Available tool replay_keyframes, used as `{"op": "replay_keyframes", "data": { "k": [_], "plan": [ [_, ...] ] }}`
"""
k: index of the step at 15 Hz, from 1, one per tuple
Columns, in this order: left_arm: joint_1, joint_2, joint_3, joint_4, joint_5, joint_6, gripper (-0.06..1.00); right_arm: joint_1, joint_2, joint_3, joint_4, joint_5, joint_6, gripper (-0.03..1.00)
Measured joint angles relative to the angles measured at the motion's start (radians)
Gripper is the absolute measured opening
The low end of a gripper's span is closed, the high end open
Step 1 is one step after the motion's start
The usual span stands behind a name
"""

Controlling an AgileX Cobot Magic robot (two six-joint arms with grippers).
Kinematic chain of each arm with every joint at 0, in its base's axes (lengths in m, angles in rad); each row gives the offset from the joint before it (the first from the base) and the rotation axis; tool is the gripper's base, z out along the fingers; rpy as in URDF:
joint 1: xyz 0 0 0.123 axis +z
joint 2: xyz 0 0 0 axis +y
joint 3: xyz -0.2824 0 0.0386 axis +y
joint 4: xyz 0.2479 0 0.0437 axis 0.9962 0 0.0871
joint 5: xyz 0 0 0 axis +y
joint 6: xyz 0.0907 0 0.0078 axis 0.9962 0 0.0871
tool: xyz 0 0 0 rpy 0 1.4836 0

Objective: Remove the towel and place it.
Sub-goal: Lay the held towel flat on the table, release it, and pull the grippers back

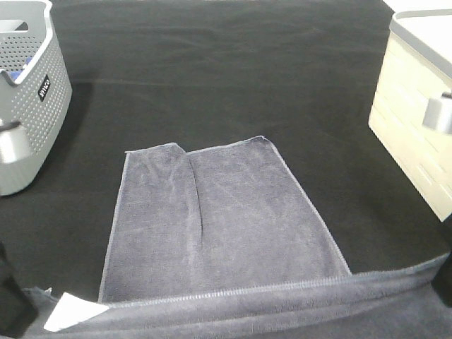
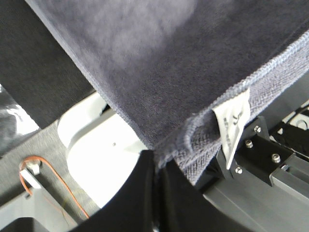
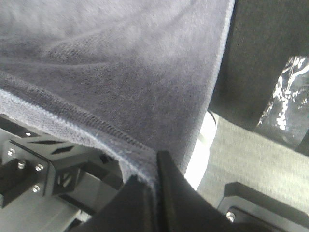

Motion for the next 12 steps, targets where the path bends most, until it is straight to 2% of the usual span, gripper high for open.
{"op": "replay_keyframes", "data": {
  "k": [1, 6, 12],
  "plan": [
    [-0.010, 0.030, 0.000, -0.001, 0.001, 0.000, 0.00, 0.000, 0.026, 0.013, 0.000, 0.000, -0.002, 0.02],
    [-0.182, 0.182, 0.001, 0.023, -0.025, -0.044, 0.00, -0.003, 0.116, 0.082, -0.023, -0.001, -0.009, 0.02],
    [-0.299, 0.295, 0.001, 0.022, -0.077, -0.087, 0.00, -0.010, 0.190, 0.131, -0.029, -0.063, -0.026, 0.02]
  ]
}}
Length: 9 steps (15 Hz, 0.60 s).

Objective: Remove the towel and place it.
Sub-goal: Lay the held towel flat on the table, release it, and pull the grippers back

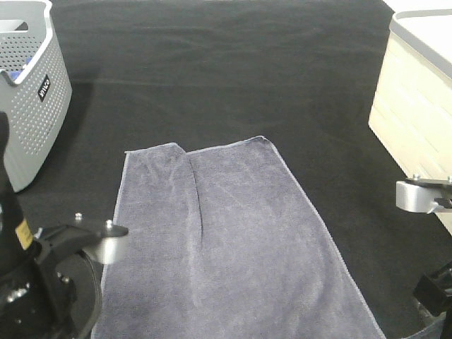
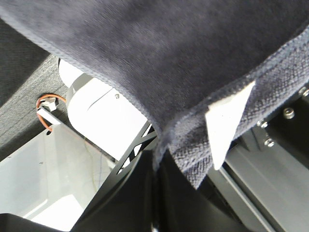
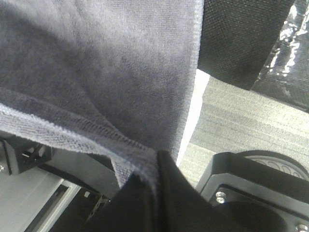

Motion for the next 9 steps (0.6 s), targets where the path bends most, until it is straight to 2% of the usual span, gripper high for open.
{"op": "replay_keyframes", "data": {
  "k": [9],
  "plan": [
    [-0.016, 0.048, 0.003, -0.023, -0.048, 0.003, 0.00, 0.000, 0.008, 0.001, 0.041, -0.007, -0.046, 0.07]
  ]
}}
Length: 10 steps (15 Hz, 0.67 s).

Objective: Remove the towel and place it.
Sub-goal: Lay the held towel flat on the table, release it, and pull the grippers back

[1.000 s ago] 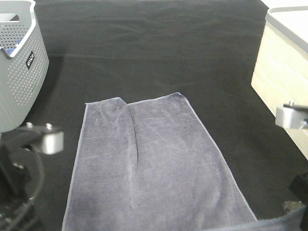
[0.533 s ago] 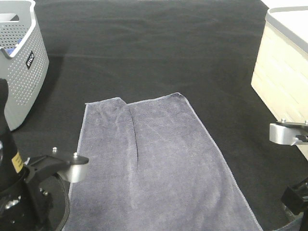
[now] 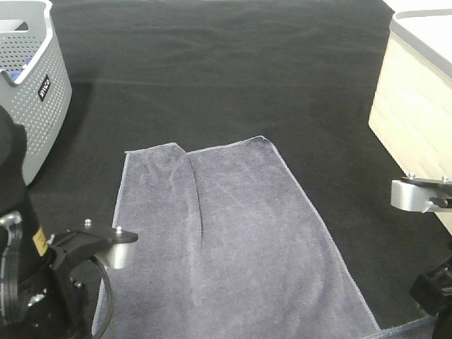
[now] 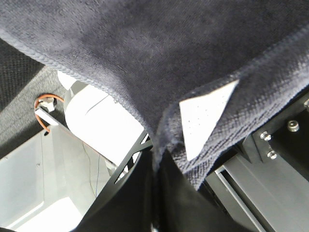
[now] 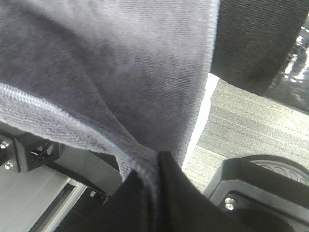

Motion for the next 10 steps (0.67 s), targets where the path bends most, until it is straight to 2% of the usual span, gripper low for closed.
{"op": "replay_keyframes", "data": {
  "k": [4, 7, 8, 10],
  "plan": [
    [0.000, 0.018, 0.001, -0.049, -0.008, 0.004, 0.00, 0.000, 0.000, 0.000, 0.001, 0.000, -0.005, 0.12],
    [-0.003, 0.018, 0.007, -0.138, -0.009, 0.060, 0.01, 0.000, 0.000, 0.000, 0.002, 0.000, -0.006, 0.22],
    [-0.003, 0.018, 0.007, -0.171, -0.009, 0.077, 0.04, 0.000, 0.000, 0.000, 0.008, 0.000, -0.006, 0.27],
    [-0.003, 0.018, 0.007, -0.201, -0.037, 0.082, 0.17, 0.000, 0.000, 0.000, 0.033, 0.000, -0.006, 0.38]
  ]
}}
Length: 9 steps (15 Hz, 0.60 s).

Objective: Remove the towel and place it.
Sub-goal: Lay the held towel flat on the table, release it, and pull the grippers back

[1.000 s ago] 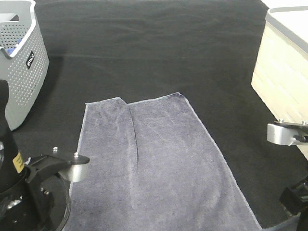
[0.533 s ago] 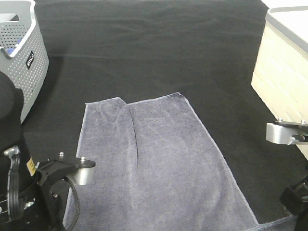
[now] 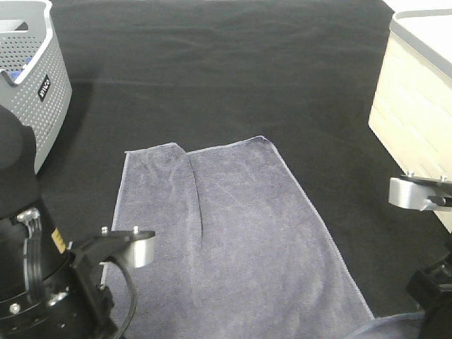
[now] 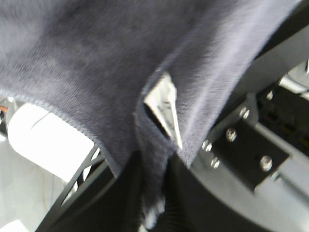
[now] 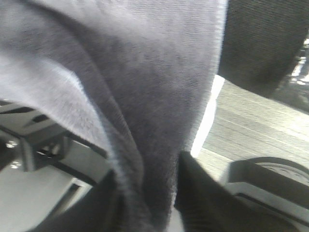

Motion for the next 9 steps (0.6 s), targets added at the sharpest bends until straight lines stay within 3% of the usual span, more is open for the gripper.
{"op": "replay_keyframes", "data": {
  "k": [4, 6, 9],
  "plan": [
    [0.000, 0.001, 0.000, -0.044, -0.026, 0.001, 0.67, 0.000, 0.000, 0.000, 0.038, -0.003, 0.001, 0.61],
    [0.000, 0.001, 0.000, -0.059, -0.026, 0.001, 0.76, 0.000, 0.000, 0.000, 0.044, -0.003, 0.001, 0.66],
    [0.000, 0.001, -0.038, -0.058, 0.009, 0.005, 0.77, 0.000, 0.001, -0.010, 0.044, -0.009, 0.001, 0.66]
  ]
}}
